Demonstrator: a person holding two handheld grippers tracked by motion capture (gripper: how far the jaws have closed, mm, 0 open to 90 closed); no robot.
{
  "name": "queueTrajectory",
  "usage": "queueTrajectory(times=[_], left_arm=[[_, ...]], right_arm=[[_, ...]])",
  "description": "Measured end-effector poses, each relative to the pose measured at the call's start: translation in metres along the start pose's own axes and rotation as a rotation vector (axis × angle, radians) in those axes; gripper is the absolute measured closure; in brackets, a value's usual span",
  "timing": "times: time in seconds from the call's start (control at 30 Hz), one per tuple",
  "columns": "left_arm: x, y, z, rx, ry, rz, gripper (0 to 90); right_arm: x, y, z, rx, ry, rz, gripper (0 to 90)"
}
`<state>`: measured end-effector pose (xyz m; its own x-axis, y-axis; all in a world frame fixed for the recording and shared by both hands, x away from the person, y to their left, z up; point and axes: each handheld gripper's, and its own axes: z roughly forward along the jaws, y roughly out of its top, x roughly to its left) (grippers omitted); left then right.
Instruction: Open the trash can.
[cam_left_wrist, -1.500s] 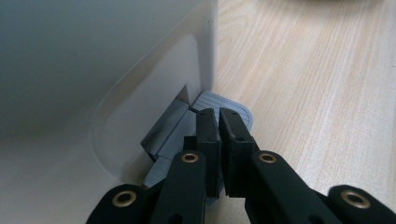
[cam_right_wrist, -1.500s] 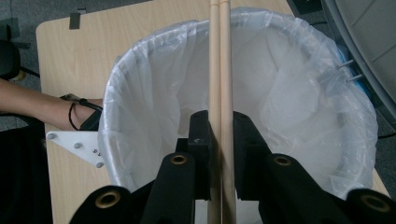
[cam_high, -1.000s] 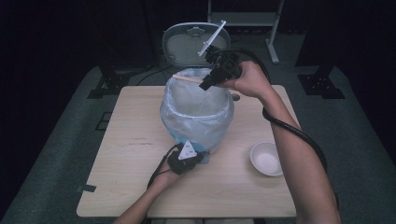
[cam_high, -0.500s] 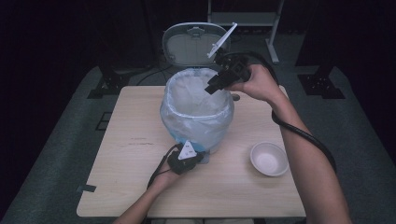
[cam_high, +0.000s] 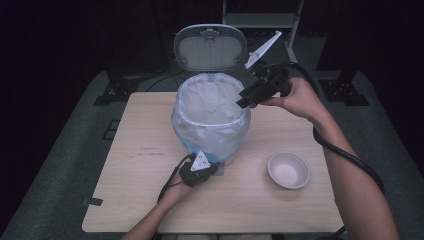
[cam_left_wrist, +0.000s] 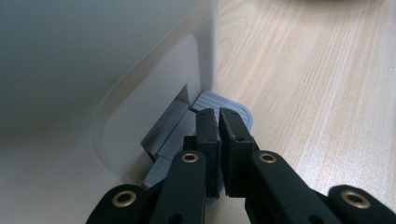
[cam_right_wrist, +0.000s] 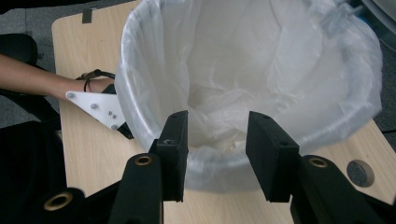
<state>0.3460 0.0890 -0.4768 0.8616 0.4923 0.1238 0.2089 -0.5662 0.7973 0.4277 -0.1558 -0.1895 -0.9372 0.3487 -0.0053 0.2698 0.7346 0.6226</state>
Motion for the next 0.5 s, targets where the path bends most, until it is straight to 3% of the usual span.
queueTrajectory(times=[0.5], left_arm=[[-0.001, 0.0, 0.001, -0.004, -0.001, -0.008, 87.7]], right_arm=[[-0.005, -0.051, -0.02, -0.039, -0.017, 0.062, 54.4]])
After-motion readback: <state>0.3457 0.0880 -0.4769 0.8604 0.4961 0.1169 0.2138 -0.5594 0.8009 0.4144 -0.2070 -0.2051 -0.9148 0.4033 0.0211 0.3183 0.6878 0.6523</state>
